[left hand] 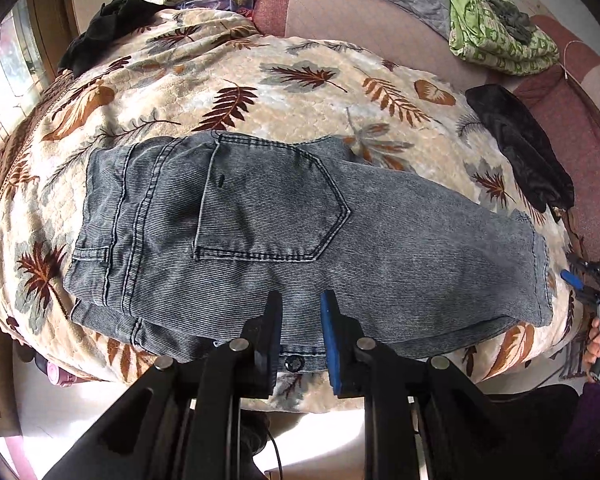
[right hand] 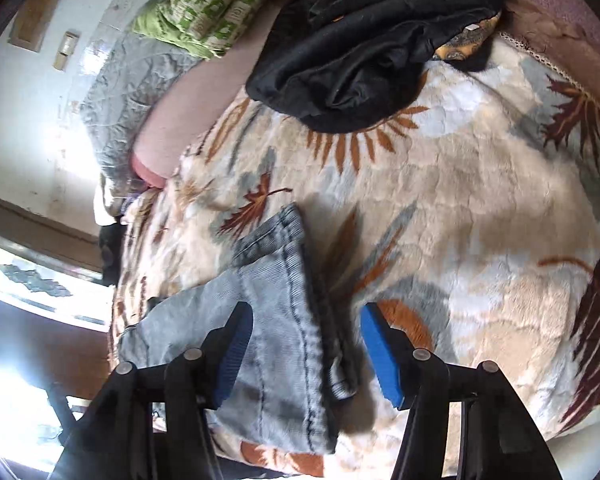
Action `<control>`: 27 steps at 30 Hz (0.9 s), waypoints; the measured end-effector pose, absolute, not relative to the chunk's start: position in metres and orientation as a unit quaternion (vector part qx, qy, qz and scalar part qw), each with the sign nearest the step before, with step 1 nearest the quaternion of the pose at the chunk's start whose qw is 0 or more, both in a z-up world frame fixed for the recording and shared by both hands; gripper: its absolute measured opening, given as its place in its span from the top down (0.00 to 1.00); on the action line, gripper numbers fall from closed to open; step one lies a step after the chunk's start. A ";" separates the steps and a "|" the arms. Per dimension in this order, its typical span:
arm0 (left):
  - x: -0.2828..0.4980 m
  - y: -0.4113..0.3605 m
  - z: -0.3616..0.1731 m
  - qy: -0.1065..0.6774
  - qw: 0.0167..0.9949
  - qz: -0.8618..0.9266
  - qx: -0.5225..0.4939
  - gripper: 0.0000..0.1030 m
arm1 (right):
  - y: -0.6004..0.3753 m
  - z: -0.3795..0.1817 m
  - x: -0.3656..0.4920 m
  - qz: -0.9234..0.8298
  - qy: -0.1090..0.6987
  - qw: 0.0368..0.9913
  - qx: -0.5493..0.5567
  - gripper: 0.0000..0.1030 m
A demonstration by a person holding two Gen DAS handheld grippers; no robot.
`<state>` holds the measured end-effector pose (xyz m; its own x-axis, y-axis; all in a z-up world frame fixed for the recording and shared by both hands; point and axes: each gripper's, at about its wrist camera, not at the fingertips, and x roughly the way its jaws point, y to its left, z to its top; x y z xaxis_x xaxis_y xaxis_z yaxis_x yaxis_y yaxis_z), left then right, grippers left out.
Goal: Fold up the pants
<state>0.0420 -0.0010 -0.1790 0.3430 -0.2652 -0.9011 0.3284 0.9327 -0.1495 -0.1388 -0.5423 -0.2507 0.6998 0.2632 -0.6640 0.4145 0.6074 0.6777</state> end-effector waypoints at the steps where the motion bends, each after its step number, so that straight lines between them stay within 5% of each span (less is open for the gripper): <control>1: 0.044 0.001 -0.180 0.545 0.819 -0.175 0.025 0.73 | -0.539 -0.248 -0.141 -0.053 0.377 0.816 0.435 0.36; 12: 0.038 0.018 -0.181 0.554 0.819 -0.147 0.006 0.72 | -0.526 -0.264 -0.069 -0.060 0.392 0.829 0.394 0.34; 14: 0.040 0.024 -0.182 0.555 0.821 -0.131 0.006 0.72 | -0.512 -0.263 -0.059 -0.078 0.414 0.837 0.349 0.89; 23: 0.067 0.067 -0.185 0.542 0.838 -0.063 0.001 0.71 | -0.511 -0.215 -0.063 -0.140 0.313 0.881 0.327 0.89; 27: 0.087 0.082 -0.195 0.530 0.848 -0.025 0.001 0.71 | -0.515 -0.234 -0.037 -0.177 0.360 0.861 0.312 0.88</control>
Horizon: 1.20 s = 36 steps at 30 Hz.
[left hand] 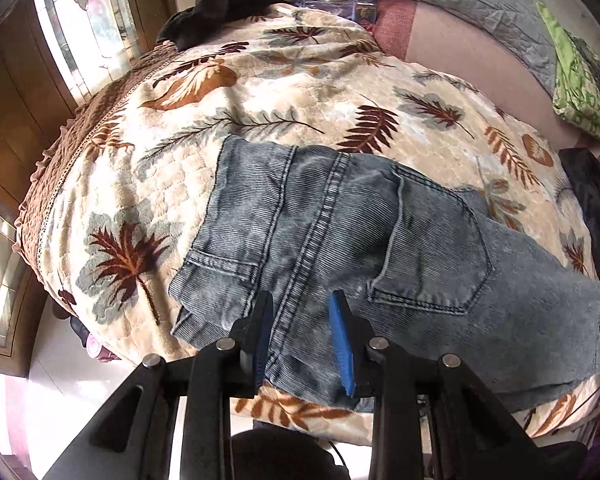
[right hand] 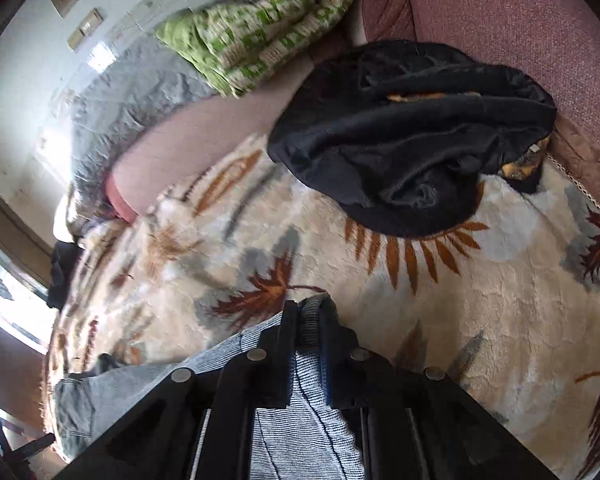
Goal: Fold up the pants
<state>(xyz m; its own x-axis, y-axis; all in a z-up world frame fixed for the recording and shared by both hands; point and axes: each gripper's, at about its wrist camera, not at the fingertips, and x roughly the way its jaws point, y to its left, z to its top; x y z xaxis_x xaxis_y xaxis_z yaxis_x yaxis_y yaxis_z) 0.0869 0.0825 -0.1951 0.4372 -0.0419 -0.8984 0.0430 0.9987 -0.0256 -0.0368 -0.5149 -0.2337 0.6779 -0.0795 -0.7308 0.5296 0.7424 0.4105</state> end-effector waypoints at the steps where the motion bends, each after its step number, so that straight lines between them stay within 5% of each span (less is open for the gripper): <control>1: 0.091 0.084 -0.200 0.531 0.847 -0.016 0.007 0.71 | -0.518 -0.245 -0.031 -0.193 0.391 0.844 0.313 0.86; 3: 0.097 0.086 -0.210 0.541 0.841 -0.010 0.011 0.71 | -0.520 -0.255 -0.026 -0.211 0.430 0.819 0.317 0.86; 6: 0.096 0.091 -0.227 0.564 0.826 -0.010 0.008 0.71 | -0.502 -0.219 -0.043 -0.236 0.373 0.860 0.255 0.85; 7: 0.096 0.093 -0.232 0.570 0.822 -0.010 0.009 0.71 | -0.492 -0.207 -0.050 -0.218 0.350 0.878 0.245 0.73; 8: 0.094 0.094 -0.232 0.570 0.822 -0.012 0.006 0.71 | -0.481 -0.199 -0.055 -0.179 0.329 0.893 0.249 0.50; 10: 0.090 0.098 -0.228 0.569 0.822 -0.013 0.003 0.71 | -0.453 -0.187 -0.063 -0.088 0.292 0.914 0.268 0.28; 24: 0.072 0.151 -0.211 0.586 0.801 -0.017 -0.119 0.70 | -0.192 -0.216 -0.023 0.238 0.380 0.883 0.139 0.29; 36: 0.083 0.107 -0.223 0.606 0.774 -0.087 -0.161 0.70 | -0.121 -0.255 -0.023 0.197 0.402 0.892 -0.062 0.51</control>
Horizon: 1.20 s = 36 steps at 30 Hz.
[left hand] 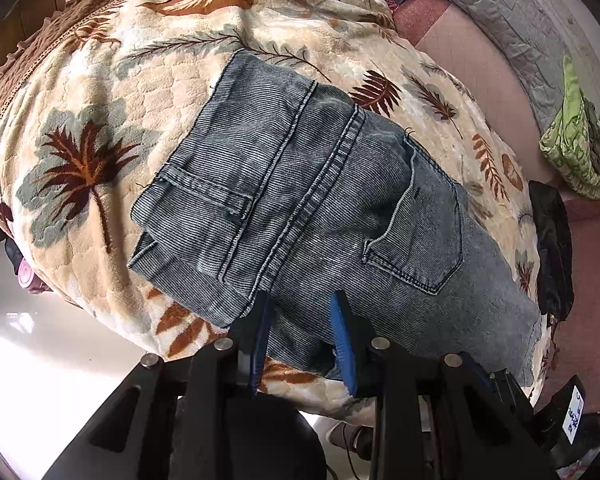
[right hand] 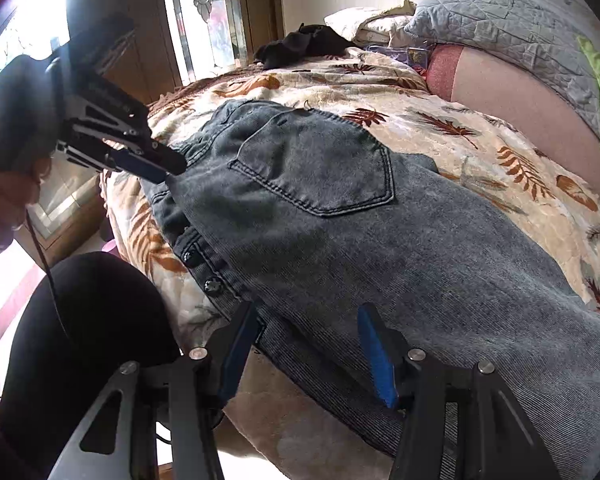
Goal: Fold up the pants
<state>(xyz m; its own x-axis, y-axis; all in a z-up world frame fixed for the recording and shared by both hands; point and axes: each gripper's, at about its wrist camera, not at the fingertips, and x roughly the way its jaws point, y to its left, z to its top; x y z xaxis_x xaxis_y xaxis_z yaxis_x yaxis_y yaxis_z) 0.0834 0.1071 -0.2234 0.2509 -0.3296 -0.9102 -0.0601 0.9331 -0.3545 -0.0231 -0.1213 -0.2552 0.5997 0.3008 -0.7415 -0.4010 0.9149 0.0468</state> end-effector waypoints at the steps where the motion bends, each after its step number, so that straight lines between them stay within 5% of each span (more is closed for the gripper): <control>1: 0.084 0.106 -0.225 0.608 0.770 -0.091 -0.167 0.70 | -0.117 -0.257 -0.024 0.199 0.406 0.890 -0.069 0.53; 7: 0.094 0.100 -0.230 0.608 0.763 -0.105 -0.192 0.70 | -0.110 -0.269 -0.017 0.166 0.409 0.890 -0.113 0.53; 10: 0.101 0.098 -0.234 0.610 0.761 -0.102 -0.197 0.72 | -0.106 -0.270 -0.017 0.158 0.403 0.892 -0.131 0.71; 15: 0.091 0.101 -0.232 0.622 0.746 -0.103 -0.216 0.73 | -0.099 -0.271 -0.023 0.155 0.383 0.897 -0.158 0.86; 36: 0.092 0.099 -0.249 0.610 0.754 -0.083 -0.228 0.72 | -0.098 -0.257 -0.044 0.131 0.321 0.922 -0.173 0.89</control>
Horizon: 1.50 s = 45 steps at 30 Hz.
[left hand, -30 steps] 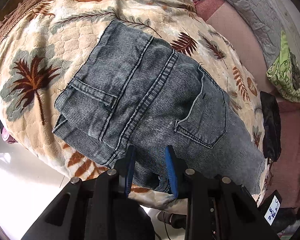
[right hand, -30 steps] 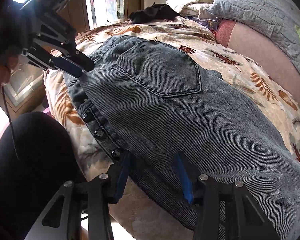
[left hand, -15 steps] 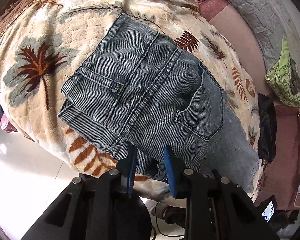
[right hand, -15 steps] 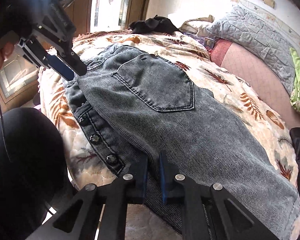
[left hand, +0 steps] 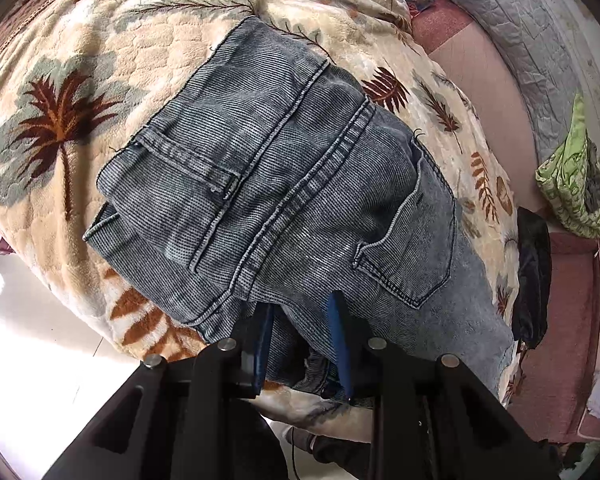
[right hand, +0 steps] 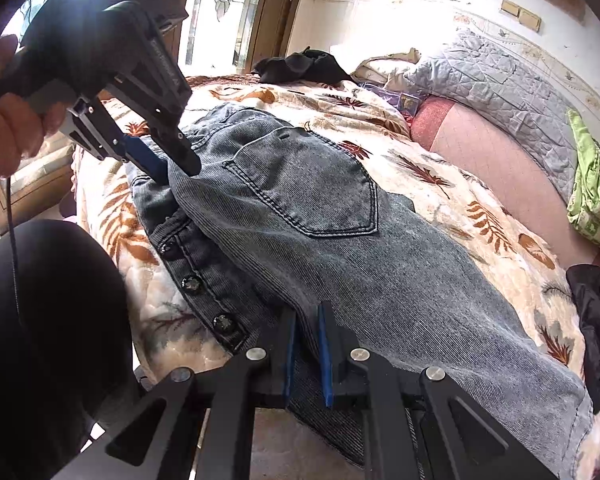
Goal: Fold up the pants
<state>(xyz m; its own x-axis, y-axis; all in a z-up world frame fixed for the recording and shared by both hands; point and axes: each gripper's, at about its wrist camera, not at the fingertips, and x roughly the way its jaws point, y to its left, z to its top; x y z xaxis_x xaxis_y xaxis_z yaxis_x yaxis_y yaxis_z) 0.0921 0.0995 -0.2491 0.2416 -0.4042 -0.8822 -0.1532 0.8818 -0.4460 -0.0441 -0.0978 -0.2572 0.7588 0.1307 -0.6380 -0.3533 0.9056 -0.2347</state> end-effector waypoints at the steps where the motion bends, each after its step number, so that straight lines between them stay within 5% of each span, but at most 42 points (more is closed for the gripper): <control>1: 0.092 0.098 -0.251 0.609 0.756 -0.081 -0.225 0.74 | -0.098 -0.257 -0.045 0.132 0.321 0.922 -0.174 0.89; 3: 0.091 0.101 -0.253 0.602 0.762 -0.070 -0.228 0.86 | -0.097 -0.258 -0.046 0.132 0.320 0.921 -0.177 0.89; 6: 0.087 0.110 -0.253 0.593 0.766 -0.069 -0.239 0.93 | -0.095 -0.259 -0.052 0.133 0.313 0.921 -0.188 0.89; 16: 0.045 0.109 -0.215 0.549 0.814 -0.083 -0.171 0.95 | -0.097 -0.251 -0.084 0.146 0.279 0.923 -0.221 0.89; 22: 0.051 0.110 -0.259 0.620 0.763 -0.061 -0.174 0.95 | -0.092 -0.272 -0.077 0.184 0.358 0.885 -0.235 0.88; 27: 0.040 0.118 -0.219 0.604 0.780 -0.067 -0.147 0.95 | -0.125 -0.225 -0.071 0.287 0.363 0.879 -0.116 0.85; 33: 0.037 0.111 -0.156 0.508 0.854 -0.077 -0.079 0.94 | -0.206 -0.199 0.013 0.247 0.369 0.891 0.097 0.72; 45: 0.107 0.115 -0.237 0.562 0.826 0.020 -0.038 0.94 | -0.196 -0.262 0.148 0.227 0.481 0.840 0.105 0.72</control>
<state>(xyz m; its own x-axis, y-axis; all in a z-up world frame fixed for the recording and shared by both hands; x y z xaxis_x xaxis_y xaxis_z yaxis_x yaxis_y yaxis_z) 0.1067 0.1150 -0.2368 0.3681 -0.0104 -0.9297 -0.0750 0.9963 -0.0408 0.1482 -0.1958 -0.2620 0.4344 0.4821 -0.7608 -0.2805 0.8751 0.3943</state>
